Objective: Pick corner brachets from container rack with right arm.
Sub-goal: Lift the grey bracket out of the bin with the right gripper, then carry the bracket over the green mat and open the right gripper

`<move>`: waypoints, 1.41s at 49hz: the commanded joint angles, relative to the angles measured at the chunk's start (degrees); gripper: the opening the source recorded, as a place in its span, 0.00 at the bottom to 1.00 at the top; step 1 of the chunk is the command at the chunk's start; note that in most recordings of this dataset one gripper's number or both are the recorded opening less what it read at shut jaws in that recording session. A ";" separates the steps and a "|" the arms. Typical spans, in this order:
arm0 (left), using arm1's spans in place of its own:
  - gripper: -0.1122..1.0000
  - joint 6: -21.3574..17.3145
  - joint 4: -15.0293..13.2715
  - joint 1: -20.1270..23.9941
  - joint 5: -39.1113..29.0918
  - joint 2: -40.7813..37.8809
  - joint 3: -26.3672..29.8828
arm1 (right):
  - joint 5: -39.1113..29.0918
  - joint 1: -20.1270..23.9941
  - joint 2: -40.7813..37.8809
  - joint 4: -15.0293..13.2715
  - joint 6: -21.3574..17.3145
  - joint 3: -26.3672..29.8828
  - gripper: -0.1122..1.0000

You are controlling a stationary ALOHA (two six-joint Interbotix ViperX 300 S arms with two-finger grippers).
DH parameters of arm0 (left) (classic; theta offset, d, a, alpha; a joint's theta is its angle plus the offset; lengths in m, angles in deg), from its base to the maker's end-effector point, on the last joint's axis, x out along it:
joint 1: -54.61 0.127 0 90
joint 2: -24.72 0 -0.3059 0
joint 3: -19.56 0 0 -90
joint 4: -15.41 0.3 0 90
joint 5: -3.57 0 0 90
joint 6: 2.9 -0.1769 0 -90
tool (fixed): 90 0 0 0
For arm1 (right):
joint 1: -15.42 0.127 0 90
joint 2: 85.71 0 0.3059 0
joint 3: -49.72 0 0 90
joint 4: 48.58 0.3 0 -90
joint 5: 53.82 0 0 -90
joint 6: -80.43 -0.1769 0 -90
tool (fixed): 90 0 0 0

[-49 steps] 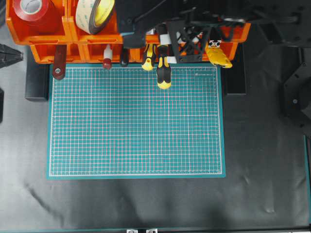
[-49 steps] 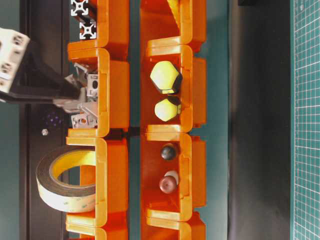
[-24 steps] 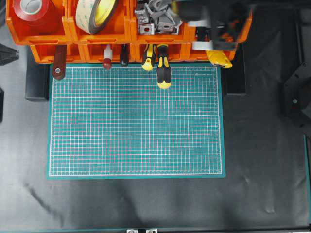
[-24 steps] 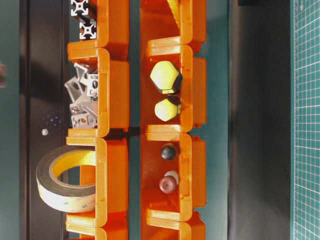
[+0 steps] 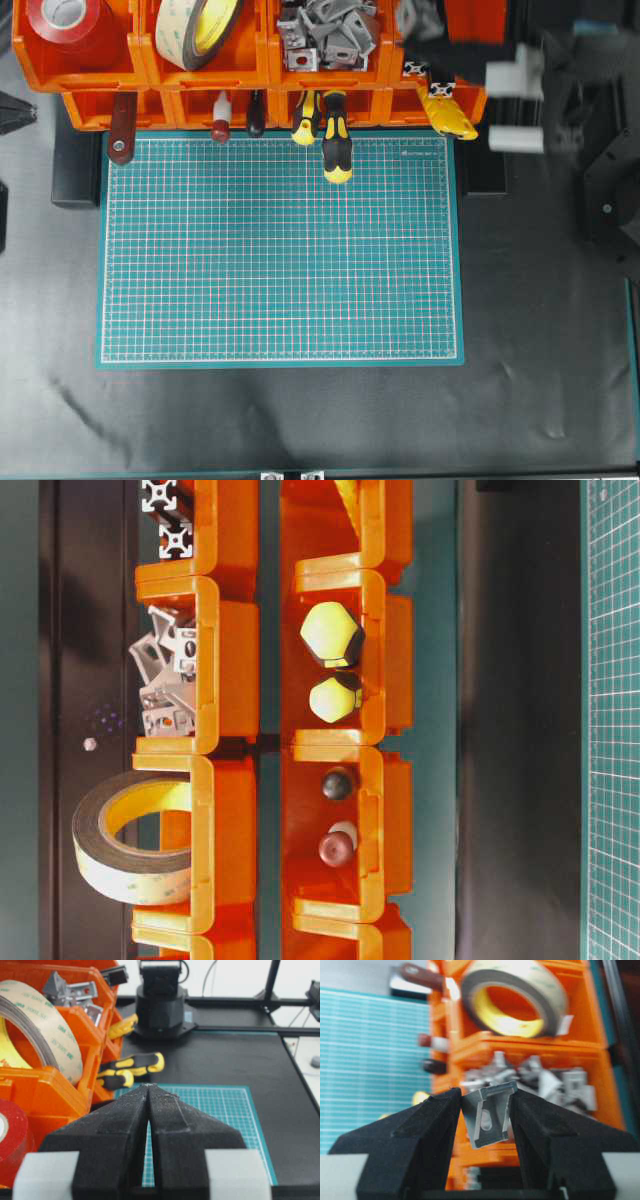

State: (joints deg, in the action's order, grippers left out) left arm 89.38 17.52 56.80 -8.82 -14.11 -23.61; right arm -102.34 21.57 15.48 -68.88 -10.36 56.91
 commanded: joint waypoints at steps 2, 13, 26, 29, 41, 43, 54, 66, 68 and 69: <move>0.10 0.09 0.18 0.18 -0.35 -0.18 1.85 | 2.99 5.01 0.70 -0.18 -3.16 -2.81 0.39; 0.10 0.00 0.09 -1.41 -0.35 -0.09 1.85 | 8.44 13.01 -1.05 -0.18 -13.62 -11.60 0.39; 0.10 -0.18 0.09 -2.46 -0.62 1.14 1.93 | 17.75 15.47 -6.94 -0.18 -21.01 -19.69 0.39; 0.10 -0.18 0.18 -2.46 -0.62 1.58 2.02 | 19.78 15.47 -9.49 -0.18 -21.53 -20.39 0.39; 0.10 -0.18 0.09 -2.46 -1.32 2.46 2.37 | 23.03 13.97 -21.36 -0.35 -21.45 -19.60 0.39; 0.10 -0.18 0.09 -2.46 -1.41 2.46 2.37 | 23.99 13.71 -23.12 -0.53 -21.45 -19.25 0.39; 0.10 -0.35 0.09 -2.46 -1.85 2.81 2.46 | 28.48 13.36 -29.79 -1.05 -21.45 -16.52 0.39; 0.10 -0.35 0.18 -2.37 -2.64 2.90 2.46 | 28.65 13.27 -31.64 -1.05 -21.53 -14.94 0.39; 0.10 -0.44 0.18 -2.46 -2.64 2.90 2.46 | 28.65 13.18 -31.73 -1.05 -21.53 -15.03 0.39; 0.10 -0.53 0.09 -2.37 -2.64 2.90 2.46 | 28.65 13.18 -31.73 -1.05 -21.53 -15.03 0.39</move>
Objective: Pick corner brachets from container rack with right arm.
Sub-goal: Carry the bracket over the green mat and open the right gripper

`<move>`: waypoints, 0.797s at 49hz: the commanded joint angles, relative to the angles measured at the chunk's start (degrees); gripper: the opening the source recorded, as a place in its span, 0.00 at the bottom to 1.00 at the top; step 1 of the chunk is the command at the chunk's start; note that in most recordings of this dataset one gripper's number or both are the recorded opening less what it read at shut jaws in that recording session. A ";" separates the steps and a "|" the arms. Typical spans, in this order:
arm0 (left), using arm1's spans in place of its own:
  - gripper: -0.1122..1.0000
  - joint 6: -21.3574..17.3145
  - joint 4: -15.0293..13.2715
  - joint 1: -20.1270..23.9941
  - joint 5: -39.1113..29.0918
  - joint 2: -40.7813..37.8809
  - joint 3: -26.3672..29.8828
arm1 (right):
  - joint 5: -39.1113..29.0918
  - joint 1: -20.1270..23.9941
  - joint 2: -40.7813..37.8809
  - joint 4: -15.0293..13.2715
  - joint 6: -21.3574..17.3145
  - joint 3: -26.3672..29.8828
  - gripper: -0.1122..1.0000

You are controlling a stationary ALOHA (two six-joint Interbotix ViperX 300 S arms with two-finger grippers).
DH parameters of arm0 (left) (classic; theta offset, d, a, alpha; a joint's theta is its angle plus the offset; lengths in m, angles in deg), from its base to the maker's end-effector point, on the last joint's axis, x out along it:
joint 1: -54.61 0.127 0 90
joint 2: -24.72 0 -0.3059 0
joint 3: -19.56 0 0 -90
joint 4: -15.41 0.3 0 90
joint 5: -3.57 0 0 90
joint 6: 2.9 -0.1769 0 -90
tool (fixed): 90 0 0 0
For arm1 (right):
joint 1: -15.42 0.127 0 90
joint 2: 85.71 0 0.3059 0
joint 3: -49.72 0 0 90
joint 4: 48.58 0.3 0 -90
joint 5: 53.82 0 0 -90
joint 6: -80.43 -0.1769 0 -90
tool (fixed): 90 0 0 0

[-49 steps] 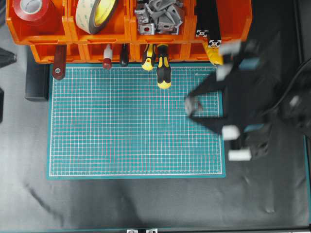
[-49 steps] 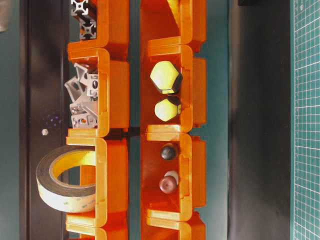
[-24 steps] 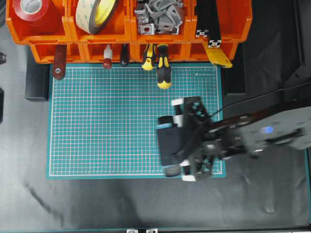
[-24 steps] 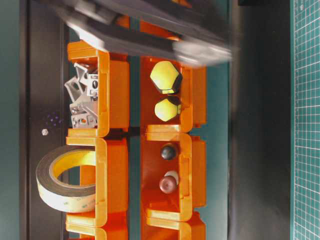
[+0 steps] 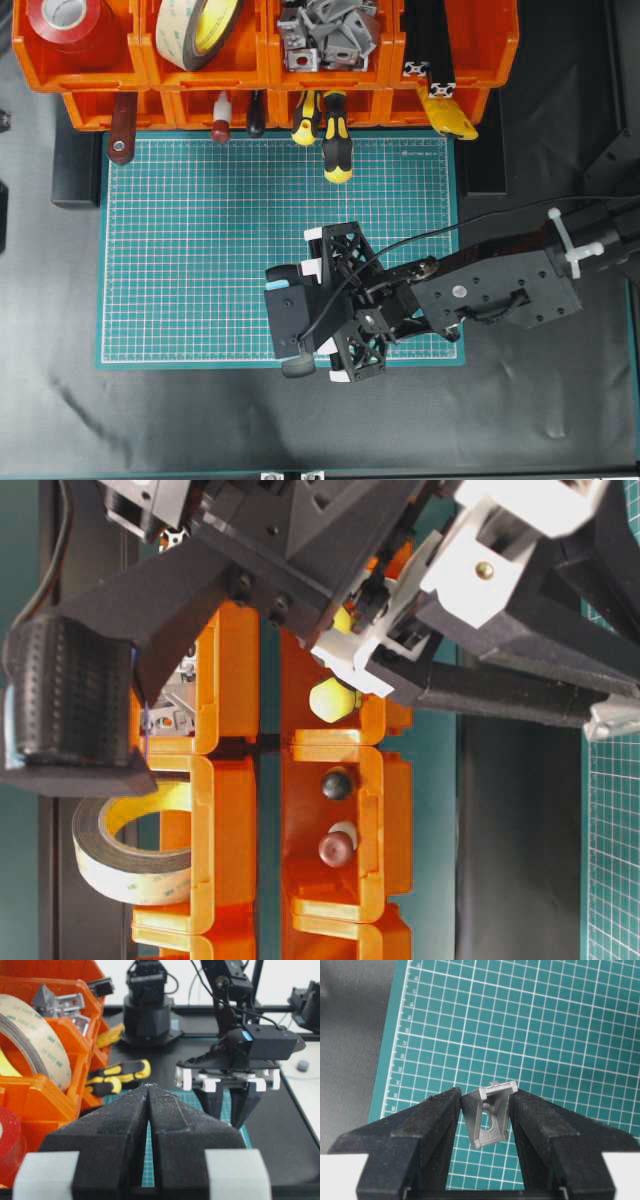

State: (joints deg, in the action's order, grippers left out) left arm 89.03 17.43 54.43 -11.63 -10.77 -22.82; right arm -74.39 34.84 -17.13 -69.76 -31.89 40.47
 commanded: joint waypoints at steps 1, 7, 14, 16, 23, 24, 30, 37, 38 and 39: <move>0.10 -0.26 0.26 0.00 0.18 -0.44 1.67 | 0.62 -0.09 0.88 -0.18 0.00 1.41 0.39; 0.10 -0.35 0.26 0.00 0.18 -0.44 1.67 | 0.53 -0.88 0.88 -0.18 -0.44 1.41 0.39; 0.10 -0.35 0.26 0.00 0.18 -0.44 1.49 | 0.62 -2.20 0.79 -0.09 -0.44 1.41 0.39; 0.10 -0.35 0.18 0.00 0.09 -0.44 1.49 | 0.79 -2.46 0.79 -0.09 -0.44 1.49 0.39; 0.10 -0.26 0.26 0.00 0.09 -0.44 1.49 | 0.97 -3.08 0.79 -0.09 -0.44 1.49 0.40; 0.10 -0.26 0.26 0.00 0.00 -0.44 1.49 | 0.97 -3.16 0.79 -0.09 -0.44 1.49 0.43; 0.10 -0.35 0.18 0.00 0.09 -0.35 1.49 | 0.97 -3.08 0.70 -0.09 -0.44 1.49 0.74; 0.10 -0.26 0.18 0.09 0.00 -0.26 1.49 | 1.05 -2.99 0.70 0.09 -0.44 1.49 0.85; 0.10 -0.26 0.26 0.09 0.00 -0.26 1.49 | 1.05 -2.99 0.70 0.18 -0.53 1.49 0.84; 0.10 -0.26 0.26 0.09 0.00 -0.26 1.49 | 1.05 -2.99 0.70 0.26 -0.53 1.49 0.84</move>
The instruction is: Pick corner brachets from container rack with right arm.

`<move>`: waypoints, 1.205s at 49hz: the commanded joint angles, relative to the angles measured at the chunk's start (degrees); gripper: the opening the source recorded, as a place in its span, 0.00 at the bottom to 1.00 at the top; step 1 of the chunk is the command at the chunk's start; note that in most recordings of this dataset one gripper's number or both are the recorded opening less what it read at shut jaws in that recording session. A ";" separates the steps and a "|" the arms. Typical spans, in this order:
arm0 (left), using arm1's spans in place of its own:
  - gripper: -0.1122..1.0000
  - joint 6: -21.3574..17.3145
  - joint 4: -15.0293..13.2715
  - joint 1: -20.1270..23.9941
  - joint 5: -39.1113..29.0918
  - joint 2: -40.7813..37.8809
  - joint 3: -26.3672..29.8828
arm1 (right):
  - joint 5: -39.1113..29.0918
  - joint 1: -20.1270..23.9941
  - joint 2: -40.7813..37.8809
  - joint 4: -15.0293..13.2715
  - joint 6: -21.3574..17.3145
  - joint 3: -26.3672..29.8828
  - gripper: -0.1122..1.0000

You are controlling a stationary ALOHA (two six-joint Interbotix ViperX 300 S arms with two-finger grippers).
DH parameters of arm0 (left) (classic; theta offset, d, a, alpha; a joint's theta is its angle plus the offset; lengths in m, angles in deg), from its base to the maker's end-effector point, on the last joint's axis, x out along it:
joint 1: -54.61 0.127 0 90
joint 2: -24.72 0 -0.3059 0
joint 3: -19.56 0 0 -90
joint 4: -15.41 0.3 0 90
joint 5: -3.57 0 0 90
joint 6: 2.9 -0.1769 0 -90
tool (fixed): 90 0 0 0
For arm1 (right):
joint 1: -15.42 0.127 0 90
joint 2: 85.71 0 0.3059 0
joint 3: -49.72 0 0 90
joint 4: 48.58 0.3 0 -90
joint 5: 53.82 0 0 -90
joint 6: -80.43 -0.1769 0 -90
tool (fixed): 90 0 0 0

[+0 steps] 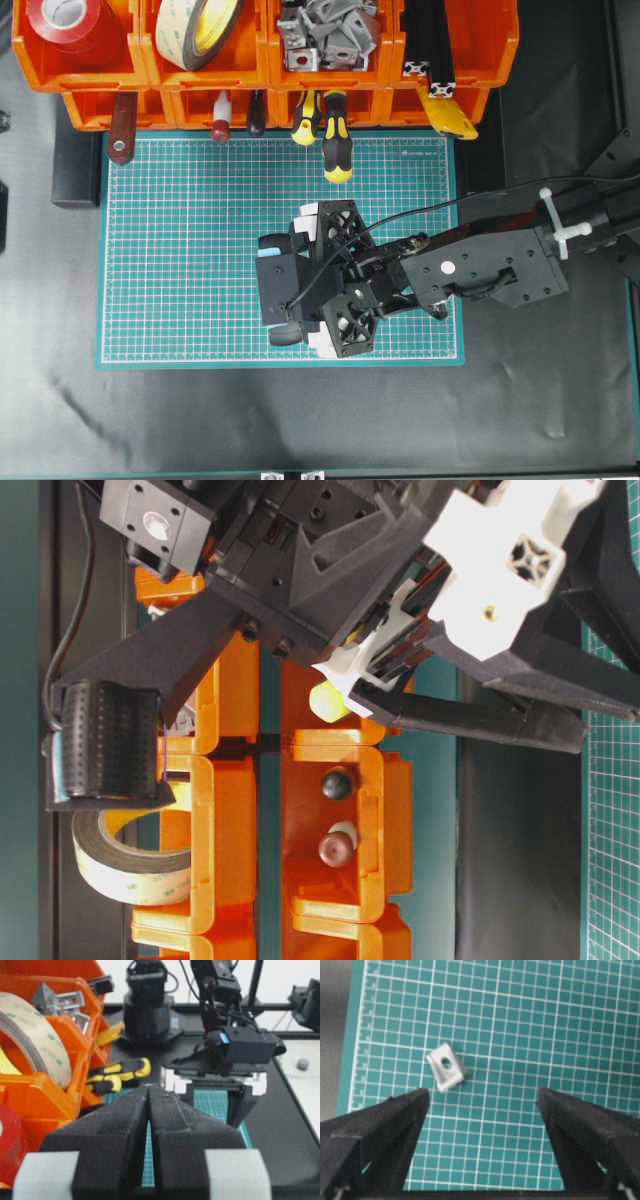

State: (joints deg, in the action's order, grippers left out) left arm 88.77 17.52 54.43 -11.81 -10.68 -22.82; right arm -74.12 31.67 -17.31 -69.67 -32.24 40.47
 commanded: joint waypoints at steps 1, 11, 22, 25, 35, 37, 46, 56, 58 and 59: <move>0.10 0.00 0.18 0.09 0.09 -0.35 1.49 | 0.79 0.18 0.88 0.26 -0.18 1.49 0.84; 0.10 0.53 0.09 0.26 -2.64 0.70 1.32 | 0.79 1.05 2.11 2.37 -0.18 1.32 0.84; 0.10 0.79 0.18 0.00 -4.48 4.39 1.32 | 0.88 3.43 8.70 3.16 -0.35 -0.09 0.83; 0.10 0.70 0.09 0.09 -4.66 5.45 1.23 | 0.44 3.96 10.72 3.16 -0.97 -0.26 0.83; 0.10 0.70 0.18 -0.09 -7.91 5.98 1.05 | 0.00 5.01 19.16 2.99 -4.57 -2.90 0.83; 0.10 0.79 0.09 -0.09 -8.17 5.98 1.05 | 0.35 5.01 20.83 2.81 -5.10 -3.69 0.83; 0.10 0.79 0.18 -0.26 -8.35 5.89 0.97 | 0.44 5.19 27.60 2.72 -5.27 -7.65 0.82; 0.10 0.79 0.09 -0.88 -9.49 5.80 0.44 | 0.70 5.19 36.04 2.55 -5.27 -14.41 0.77; 0.10 0.79 0.09 -0.88 -9.58 5.80 0.26 | 0.97 5.19 38.23 2.55 -5.27 -15.82 0.77; 0.10 0.79 0.18 -0.88 -9.58 5.80 0.09 | 1.05 5.19 39.37 2.55 -5.27 -16.52 0.76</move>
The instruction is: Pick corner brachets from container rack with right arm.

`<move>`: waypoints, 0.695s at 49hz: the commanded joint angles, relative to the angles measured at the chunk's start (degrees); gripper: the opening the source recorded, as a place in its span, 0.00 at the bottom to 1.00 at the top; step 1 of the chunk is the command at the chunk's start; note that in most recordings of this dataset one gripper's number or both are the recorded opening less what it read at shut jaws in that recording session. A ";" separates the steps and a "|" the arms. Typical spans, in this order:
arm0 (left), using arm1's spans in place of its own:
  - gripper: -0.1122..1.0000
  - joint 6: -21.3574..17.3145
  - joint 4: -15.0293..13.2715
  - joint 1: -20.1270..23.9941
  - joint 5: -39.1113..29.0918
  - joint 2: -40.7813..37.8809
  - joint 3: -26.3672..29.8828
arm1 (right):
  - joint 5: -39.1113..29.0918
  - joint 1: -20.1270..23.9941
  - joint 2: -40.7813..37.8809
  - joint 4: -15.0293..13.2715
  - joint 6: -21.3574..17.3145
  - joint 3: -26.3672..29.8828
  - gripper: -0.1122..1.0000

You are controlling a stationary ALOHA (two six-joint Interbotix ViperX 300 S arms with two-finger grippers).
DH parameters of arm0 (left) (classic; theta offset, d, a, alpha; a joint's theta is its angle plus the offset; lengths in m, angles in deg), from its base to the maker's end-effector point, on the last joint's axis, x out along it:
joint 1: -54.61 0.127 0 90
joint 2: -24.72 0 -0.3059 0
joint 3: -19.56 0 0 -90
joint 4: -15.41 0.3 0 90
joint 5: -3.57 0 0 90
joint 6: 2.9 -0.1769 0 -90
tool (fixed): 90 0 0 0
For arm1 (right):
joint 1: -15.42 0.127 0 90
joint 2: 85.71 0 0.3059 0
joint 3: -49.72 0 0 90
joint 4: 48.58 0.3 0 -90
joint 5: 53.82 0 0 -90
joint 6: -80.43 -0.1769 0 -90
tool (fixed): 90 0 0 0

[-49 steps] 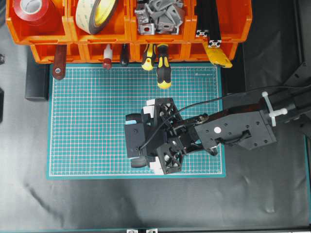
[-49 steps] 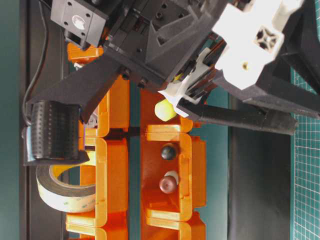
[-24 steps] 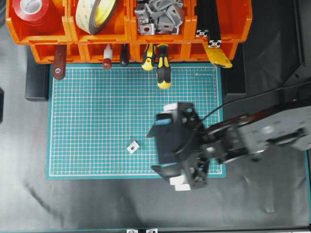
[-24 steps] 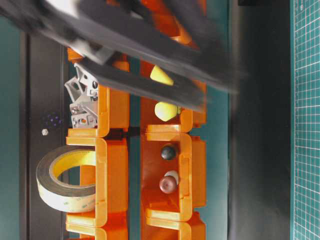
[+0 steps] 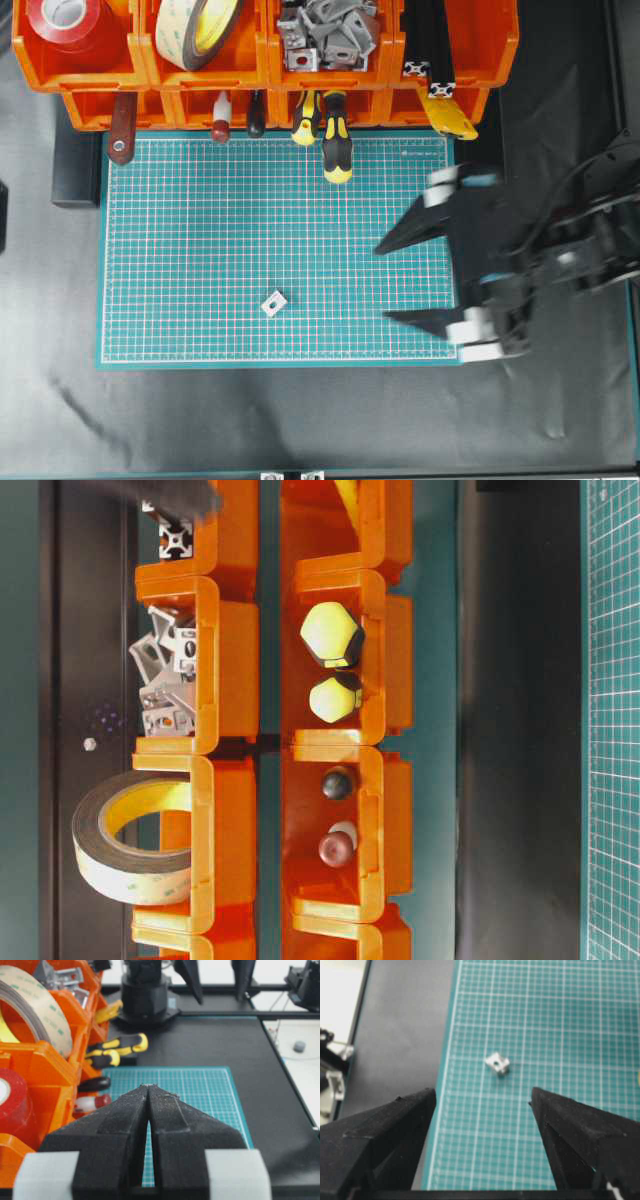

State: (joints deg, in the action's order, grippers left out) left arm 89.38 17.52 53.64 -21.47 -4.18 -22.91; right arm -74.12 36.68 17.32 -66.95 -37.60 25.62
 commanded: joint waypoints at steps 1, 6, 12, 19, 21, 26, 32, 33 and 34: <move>0.10 0.18 0.18 -0.09 0.09 -0.70 0.09 | 1.23 0.18 5.89 -0.18 0.09 -2.29 0.76; 0.10 0.26 0.18 -0.09 0.09 -1.14 -0.09 | 1.67 0.18 11.87 -0.18 0.09 -4.92 0.76; 0.10 0.26 0.18 -0.09 0.09 -1.58 -0.35 | 1.85 -0.35 19.34 -0.70 0.09 -7.56 0.76; 0.10 0.09 0.09 -0.09 0.09 -1.67 -0.44 | 1.93 -1.85 25.31 -1.05 0.09 -10.81 0.76; 0.10 0.09 0.18 -0.09 0.00 -1.67 -0.53 | 1.93 -2.29 26.63 -1.05 0.09 -11.69 0.76; 0.10 0.18 0.18 -0.18 0.00 -1.49 -0.62 | 1.93 -3.60 29.36 -0.97 0.00 -13.45 0.76; 0.10 0.26 0.09 -0.18 0.00 -1.67 -0.79 | 2.55 -4.04 30.94 -1.05 0.00 -14.24 0.76; 0.10 0.18 0.18 -0.18 0.00 -1.67 -0.79 | 2.72 -4.04 31.11 -1.05 0.09 -14.33 0.76; 0.10 0.26 0.09 -0.18 0.00 -1.67 -0.79 | 2.72 -4.04 31.11 -1.05 0.09 -14.33 0.75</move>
State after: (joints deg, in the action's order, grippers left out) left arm 89.47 17.52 53.55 -21.74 -4.88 -24.41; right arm -72.63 32.64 48.17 -67.83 -37.60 10.76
